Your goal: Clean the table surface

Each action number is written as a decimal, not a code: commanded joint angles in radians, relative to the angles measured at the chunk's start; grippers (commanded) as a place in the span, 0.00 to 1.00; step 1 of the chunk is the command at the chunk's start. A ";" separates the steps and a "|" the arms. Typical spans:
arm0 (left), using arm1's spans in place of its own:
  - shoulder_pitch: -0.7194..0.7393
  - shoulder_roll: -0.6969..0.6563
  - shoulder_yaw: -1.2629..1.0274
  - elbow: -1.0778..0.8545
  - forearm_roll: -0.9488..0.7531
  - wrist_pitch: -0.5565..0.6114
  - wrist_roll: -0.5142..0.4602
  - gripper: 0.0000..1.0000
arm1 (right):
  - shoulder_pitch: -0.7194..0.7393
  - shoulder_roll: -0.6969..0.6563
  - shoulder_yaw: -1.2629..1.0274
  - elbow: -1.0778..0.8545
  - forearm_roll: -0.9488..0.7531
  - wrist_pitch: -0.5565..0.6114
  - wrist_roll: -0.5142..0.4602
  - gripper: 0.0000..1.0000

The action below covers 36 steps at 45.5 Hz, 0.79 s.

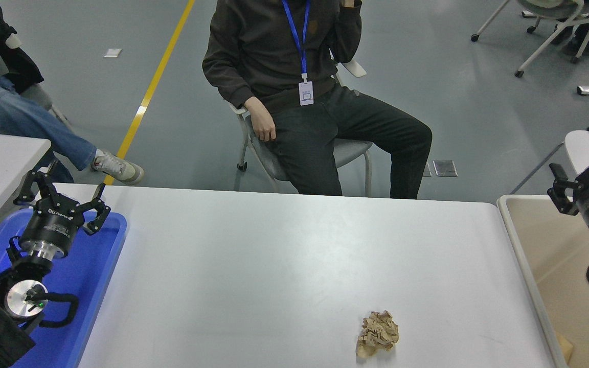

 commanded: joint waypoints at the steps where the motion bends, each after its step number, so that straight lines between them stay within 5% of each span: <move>1: 0.000 0.000 0.000 -0.001 0.000 0.000 -0.001 1.00 | 0.412 -0.105 -0.571 -0.003 -0.137 0.054 0.001 0.98; 8: 0.000 0.000 0.000 -0.001 0.000 0.000 0.000 1.00 | 0.662 -0.073 -0.900 0.000 -0.480 0.094 0.002 0.98; 18: 0.000 0.000 0.000 0.001 0.000 0.000 0.000 1.00 | 0.739 0.030 -0.954 0.018 -0.893 0.149 0.004 0.98; 36: 0.000 0.000 0.000 -0.001 0.000 0.000 0.000 1.00 | 0.736 0.170 -0.987 0.257 -1.024 0.367 0.039 0.98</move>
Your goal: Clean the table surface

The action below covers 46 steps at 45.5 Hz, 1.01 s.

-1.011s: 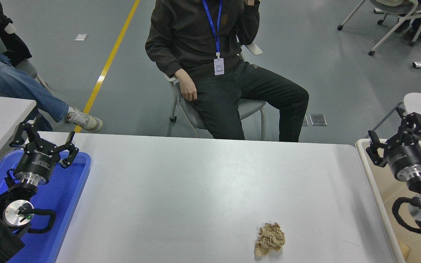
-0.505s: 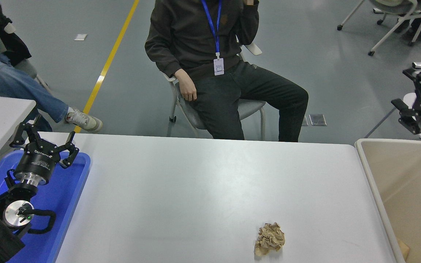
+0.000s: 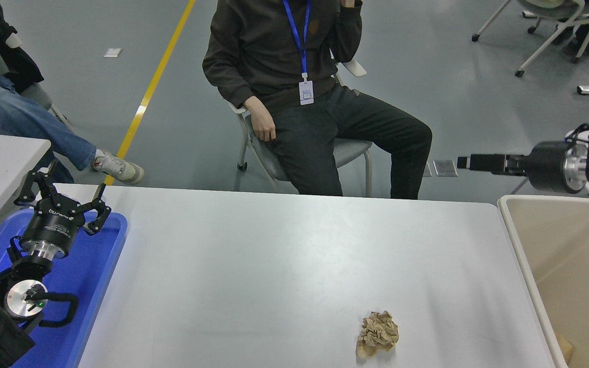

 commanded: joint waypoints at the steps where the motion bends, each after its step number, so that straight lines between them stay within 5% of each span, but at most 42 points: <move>1: 0.000 0.000 0.000 -0.001 0.000 0.000 -0.001 1.00 | 0.007 0.116 -0.077 0.109 -0.098 0.100 0.015 0.98; 18: 0.000 0.000 0.000 -0.001 0.000 0.000 0.000 1.00 | -0.140 0.301 -0.111 0.025 -0.115 0.087 0.005 0.98; 46: 0.000 0.000 0.000 0.001 0.000 0.000 -0.001 1.00 | -0.301 0.370 -0.106 -0.051 -0.103 -0.041 0.005 0.98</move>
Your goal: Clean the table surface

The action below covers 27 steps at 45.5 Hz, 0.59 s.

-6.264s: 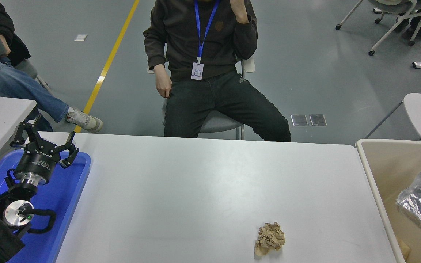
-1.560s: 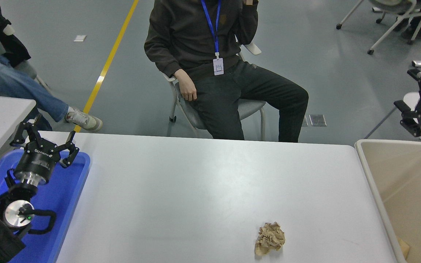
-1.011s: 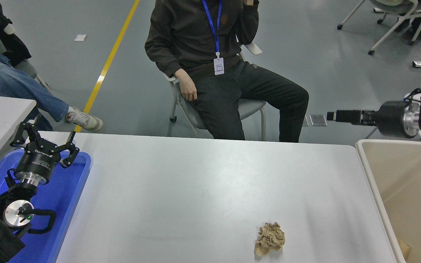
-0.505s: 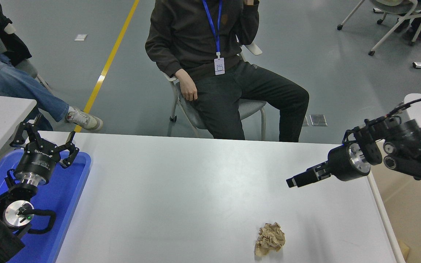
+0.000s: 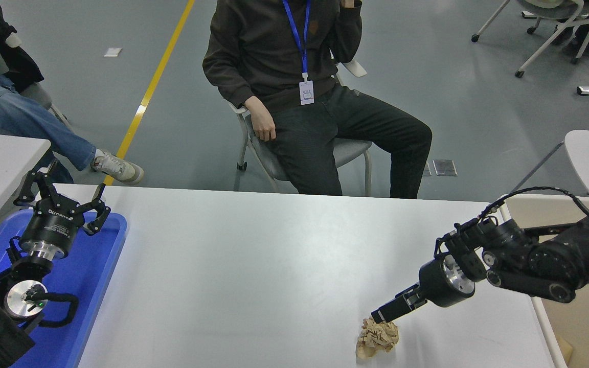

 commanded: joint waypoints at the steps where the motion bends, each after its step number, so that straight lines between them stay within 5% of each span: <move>1: 0.000 0.000 0.000 0.001 0.000 0.000 -0.001 1.00 | -0.058 0.020 0.001 -0.025 0.009 -0.063 0.000 0.98; 27: 0.000 0.000 0.000 -0.001 0.000 0.000 0.000 1.00 | -0.140 0.022 0.001 -0.048 0.014 -0.143 0.002 0.98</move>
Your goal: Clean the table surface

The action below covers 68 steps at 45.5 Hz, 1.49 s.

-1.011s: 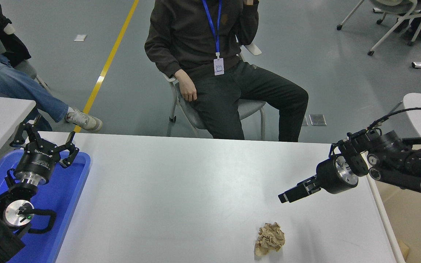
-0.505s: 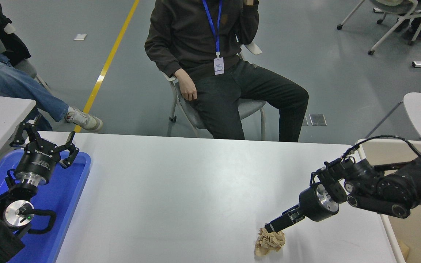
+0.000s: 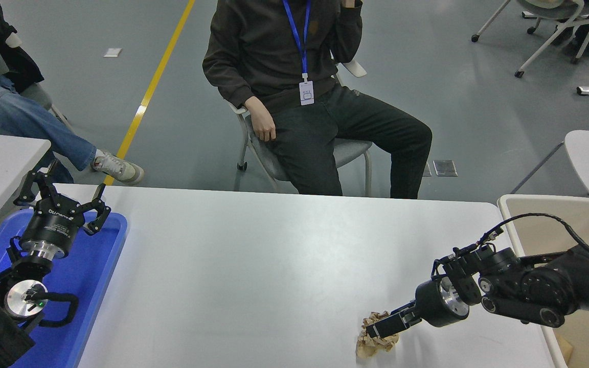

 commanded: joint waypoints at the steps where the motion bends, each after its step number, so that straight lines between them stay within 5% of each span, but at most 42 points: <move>1: 0.000 0.000 0.000 -0.001 0.000 0.000 -0.001 1.00 | -0.038 0.002 0.000 -0.011 0.002 -0.043 0.002 0.98; 8: 0.000 0.000 0.000 -0.001 0.000 0.000 -0.001 1.00 | -0.067 0.020 0.009 -0.051 0.003 -0.082 0.002 0.92; 25: 0.000 0.000 0.000 -0.001 0.000 0.000 0.001 1.00 | -0.099 0.025 0.000 -0.126 0.011 -0.083 0.052 0.00; 52: 0.000 0.000 0.000 -0.001 0.000 0.000 -0.001 1.00 | 0.000 -0.012 0.178 -0.037 0.037 -0.079 0.155 0.00; 68: 0.000 0.000 0.000 -0.001 0.000 0.000 0.001 1.00 | 0.135 -0.052 0.406 0.072 0.228 -0.077 0.158 0.00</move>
